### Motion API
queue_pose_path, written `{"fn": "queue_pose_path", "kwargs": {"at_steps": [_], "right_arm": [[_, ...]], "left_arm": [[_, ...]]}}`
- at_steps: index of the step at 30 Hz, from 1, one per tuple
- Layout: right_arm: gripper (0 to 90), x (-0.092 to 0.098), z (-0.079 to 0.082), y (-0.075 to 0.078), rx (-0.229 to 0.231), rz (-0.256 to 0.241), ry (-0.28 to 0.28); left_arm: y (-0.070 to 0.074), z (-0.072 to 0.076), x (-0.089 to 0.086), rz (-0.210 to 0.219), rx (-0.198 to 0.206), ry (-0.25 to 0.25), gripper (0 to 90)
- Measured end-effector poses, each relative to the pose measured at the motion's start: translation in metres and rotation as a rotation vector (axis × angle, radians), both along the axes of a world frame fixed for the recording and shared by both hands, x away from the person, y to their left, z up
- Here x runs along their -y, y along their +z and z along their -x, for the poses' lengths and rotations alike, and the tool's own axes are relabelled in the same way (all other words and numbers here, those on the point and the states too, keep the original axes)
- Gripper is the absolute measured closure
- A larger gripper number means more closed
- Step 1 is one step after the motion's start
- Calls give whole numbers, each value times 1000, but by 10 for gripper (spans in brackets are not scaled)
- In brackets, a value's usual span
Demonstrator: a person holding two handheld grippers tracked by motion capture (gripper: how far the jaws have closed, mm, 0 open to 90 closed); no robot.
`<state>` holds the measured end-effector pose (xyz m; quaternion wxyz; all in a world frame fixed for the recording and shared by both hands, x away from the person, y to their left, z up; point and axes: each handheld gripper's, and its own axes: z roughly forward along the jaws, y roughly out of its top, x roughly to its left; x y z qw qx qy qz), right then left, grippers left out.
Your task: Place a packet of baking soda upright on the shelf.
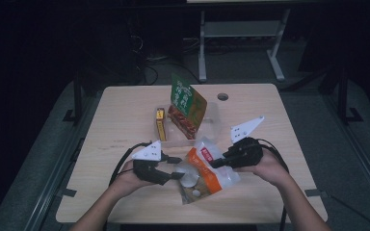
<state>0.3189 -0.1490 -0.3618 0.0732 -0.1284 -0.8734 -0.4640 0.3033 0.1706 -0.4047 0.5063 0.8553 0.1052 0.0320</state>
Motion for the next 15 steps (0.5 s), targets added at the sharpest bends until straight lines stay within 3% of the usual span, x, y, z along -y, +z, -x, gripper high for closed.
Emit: {"fn": "queue_pose_path", "kwargs": {"at_steps": [3, 8, 9, 12, 15], "right_arm": [[900, 4, 0, 6, 18, 3, -15], [900, 12, -3, 12, 45, 27, -44], [900, 17, -3, 16, 68, 36, -57], [900, 23, -2, 25, 77, 40, -72], [900, 28, -2, 32, 104, 62, -84]], "left_arm": [[4, 1, -11, 30, -2, 36, 388], [6, 0, -25, 27, -7, 78, 367], [6, 2, -31, 36, -21, 98, 362], [3, 4, -37, 23, -24, 111, 352], [-4, 10, -47, -17, -36, 136, 338]]}}
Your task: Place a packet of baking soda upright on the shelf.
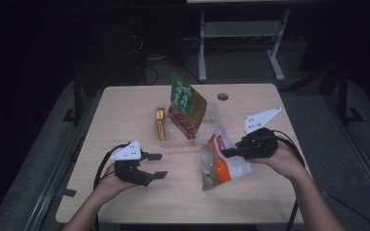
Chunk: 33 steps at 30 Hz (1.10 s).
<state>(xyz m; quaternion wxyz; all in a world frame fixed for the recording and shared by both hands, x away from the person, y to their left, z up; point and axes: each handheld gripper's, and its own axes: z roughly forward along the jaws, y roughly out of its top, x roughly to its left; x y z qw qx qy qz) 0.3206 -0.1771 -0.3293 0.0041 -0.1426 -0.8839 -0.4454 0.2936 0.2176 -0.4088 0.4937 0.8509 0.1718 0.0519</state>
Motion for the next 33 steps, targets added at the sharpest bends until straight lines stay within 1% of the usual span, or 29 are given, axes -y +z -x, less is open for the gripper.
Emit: {"fn": "queue_pose_path", "kwargs": {"at_steps": [1, 2, 3, 5, 6, 7, 8, 9, 10, 11, 12, 14, 16, 17, 18, 20, 21, 22, 24, 25, 26, 29, 30, 31, 33], "right_arm": [[900, 0, 0, 0, 0, 0, 0], [900, 2, 0, 6, 10, 16, -7], [900, 3, -1, 8, 15, 22, -16], [900, 5, -3, 14, 40, 45, -26], [900, 5, -3, 16, 39, 48, -33], [900, 5, -4, 19, 49, 60, -38], [900, 5, -5, 21, 56, 74, -43], [900, 5, -7, 23, 67, 93, -44], [900, 4, -9, 25, 74, 111, -49], [900, 4, -9, 25, 74, 111, -49], [900, 3, -12, 28, 77, 146, -58], [900, 2, -14, 31, 87, 178, -69], [900, 4, -18, 35, 103, 186, -76], [900, 4, -18, 35, 103, 186, -76], [900, 6, -22, 39, 96, 171, -90], [900, 8, -25, 43, 107, 172, -101], [900, 8, -26, 46, 104, 168, -106], [900, 8, -27, 48, 114, 170, -104], [900, 8, -28, 51, 114, 173, -106], [900, 6, -32, 57, 125, 189, -109], [900, 4, -33, 60, 121, 196, -114], [900, 3, -38, 64, 127, 207, -123], [900, 1, -43, 67, 134, 211, -135], [900, 1, -43, 67, 134, 211, -135], [900, -2, -50, 73, 150, 228, -143]], "left_arm": [[0, 0, 0, 0, 0, 0, 333], [-4, 3, -4, -11, -19, 10, 331], [-6, 3, -5, -14, -22, 11, 332], [-8, 3, -6, -16, -26, 15, 331], [-9, 3, -5, -21, -38, 17, 332], [-9, 2, -4, -22, -40, 13, 332], [-10, 2, -3, -25, -43, 11, 332], [-11, 1, -2, -33, -36, 3, 331], [-11, 2, -1, -34, -44, 1, 332], [-11, 2, -1, -34, -44, 1, 332], [-13, 2, -1, -44, -47, -6, 332], [-14, 2, 0, -57, -45, -9, 332], [-14, 2, 0, -56, -48, -8, 331], [-14, 1, 0, -54, -50, -7, 331], [-15, 1, 1, -47, -49, -4, 332], [-15, 1, 0, -50, -50, -3, 332], [-15, 1, 1, -51, -51, -2, 332], [-15, 1, 0, -54, -53, -3, 332], [-15, 1, 1, -51, -52, -3, 332], [-16, 0, 1, -52, -52, -3, 332], [-16, 0, 1, -55, -52, -4, 332], [-16, 0, 1, -57, -52, -4, 332], [-16, 0, 1, -66, -49, -8, 332], [-16, 0, 1, -66, -49, -8, 332], [-16, 0, 1, -65, -50, -6, 332]]}}
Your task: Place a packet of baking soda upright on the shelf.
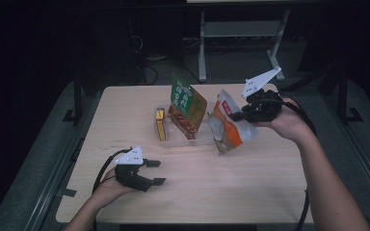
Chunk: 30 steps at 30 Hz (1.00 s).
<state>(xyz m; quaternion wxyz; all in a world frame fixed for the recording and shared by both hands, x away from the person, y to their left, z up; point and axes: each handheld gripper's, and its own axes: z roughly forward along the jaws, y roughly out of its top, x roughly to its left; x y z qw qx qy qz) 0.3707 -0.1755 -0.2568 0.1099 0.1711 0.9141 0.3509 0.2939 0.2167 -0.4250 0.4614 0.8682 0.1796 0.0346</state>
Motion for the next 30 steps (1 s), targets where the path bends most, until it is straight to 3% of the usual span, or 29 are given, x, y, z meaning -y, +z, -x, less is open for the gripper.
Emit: {"fn": "queue_pose_path", "kwargs": {"at_steps": [7, 17, 24, 30], "right_arm": [[900, -7, -20, 12, 15, 20, -33], [900, -21, -48, 17, 31, 62, -76], [900, -30, -63, 15, 30, 63, -88], [900, -38, -72, 7, 13, 99, -95]], "left_arm": [[0, 0, 0, 0, -10, 1, 332], [-1, 0, 1, -7, -6, -10, 332], [-2, 0, 2, -8, 0, -11, 300], [-4, 0, 2, -30, 3, -10, 273]]}}
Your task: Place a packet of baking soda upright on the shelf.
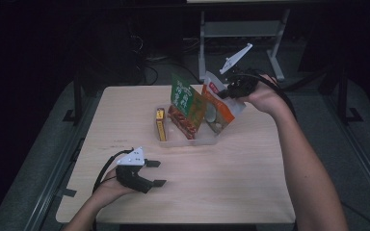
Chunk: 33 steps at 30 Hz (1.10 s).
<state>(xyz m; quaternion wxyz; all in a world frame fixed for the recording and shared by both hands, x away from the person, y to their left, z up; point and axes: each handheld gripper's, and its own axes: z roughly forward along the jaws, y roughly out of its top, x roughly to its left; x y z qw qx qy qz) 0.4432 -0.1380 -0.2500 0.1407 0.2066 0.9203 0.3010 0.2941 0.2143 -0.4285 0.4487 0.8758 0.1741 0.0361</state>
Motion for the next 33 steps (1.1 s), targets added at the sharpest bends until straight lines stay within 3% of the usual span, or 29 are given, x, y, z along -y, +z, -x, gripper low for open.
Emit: {"fn": "queue_pose_path", "kwargs": {"at_steps": [5, 13, 33], "right_arm": [[900, -7, -8, -8, -27, 26, -8], [900, -8, -17, -18, -52, 14, -34], [900, -18, -40, -41, -116, 41, -88]], "left_arm": [[-2, 1, 2, -8, -4, -1, 269], [-3, 1, 2, -28, -1, -13, 259], [-4, 0, 6, -22, -14, -14, 251]]}}
